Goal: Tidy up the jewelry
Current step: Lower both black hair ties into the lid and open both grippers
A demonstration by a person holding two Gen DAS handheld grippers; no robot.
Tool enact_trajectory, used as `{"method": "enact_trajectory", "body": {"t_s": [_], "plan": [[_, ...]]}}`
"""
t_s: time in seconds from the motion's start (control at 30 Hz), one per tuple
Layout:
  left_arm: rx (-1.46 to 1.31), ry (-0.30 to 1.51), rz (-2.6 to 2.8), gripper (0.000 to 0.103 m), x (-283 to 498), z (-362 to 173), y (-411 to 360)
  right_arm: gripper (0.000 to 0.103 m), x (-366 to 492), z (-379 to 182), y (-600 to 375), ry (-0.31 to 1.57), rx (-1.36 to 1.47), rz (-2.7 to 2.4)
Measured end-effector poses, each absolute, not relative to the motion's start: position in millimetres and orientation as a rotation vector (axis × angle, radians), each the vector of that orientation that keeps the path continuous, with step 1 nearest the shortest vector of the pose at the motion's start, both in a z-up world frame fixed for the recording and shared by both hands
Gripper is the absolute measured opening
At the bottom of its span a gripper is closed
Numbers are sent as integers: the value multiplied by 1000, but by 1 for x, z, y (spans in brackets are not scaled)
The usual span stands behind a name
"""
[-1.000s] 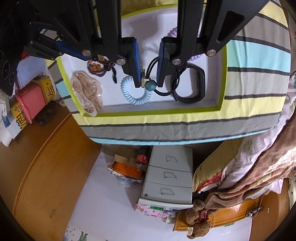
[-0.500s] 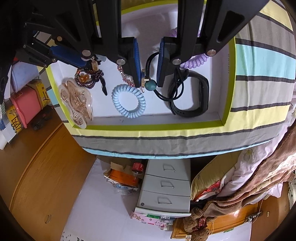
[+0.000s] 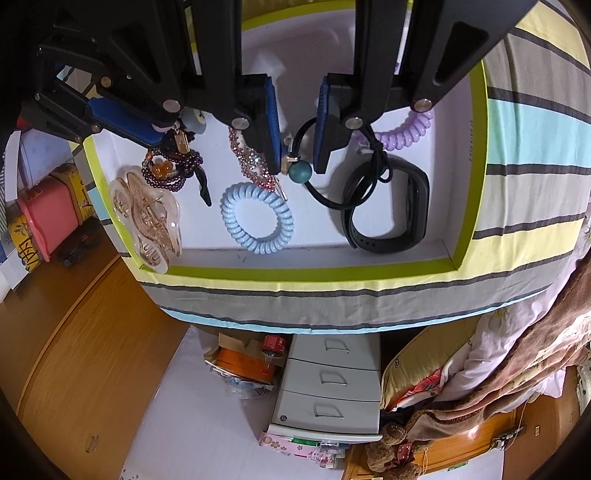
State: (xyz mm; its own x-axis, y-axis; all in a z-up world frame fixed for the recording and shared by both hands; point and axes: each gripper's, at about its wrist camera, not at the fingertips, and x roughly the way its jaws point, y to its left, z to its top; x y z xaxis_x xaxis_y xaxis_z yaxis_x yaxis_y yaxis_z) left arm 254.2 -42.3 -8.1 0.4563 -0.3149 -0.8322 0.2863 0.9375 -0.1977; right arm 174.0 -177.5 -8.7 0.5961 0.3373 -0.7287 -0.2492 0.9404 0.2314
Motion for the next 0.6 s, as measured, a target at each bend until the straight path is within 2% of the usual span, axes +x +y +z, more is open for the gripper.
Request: {"method": "enact_trajectory", "body": {"t_s": [0.1,0.23,0.6], "plan": [[-28,1029,-367,22,252,-8,-43,18,174,-9,-178,868,113,341],[-28,1027,-365,28,251,-6,-41,27,172,-7,-178,864,117,339],[-21,1014,-355,38,241,2,-38,28,164,0,-180,842,118,319]]}}
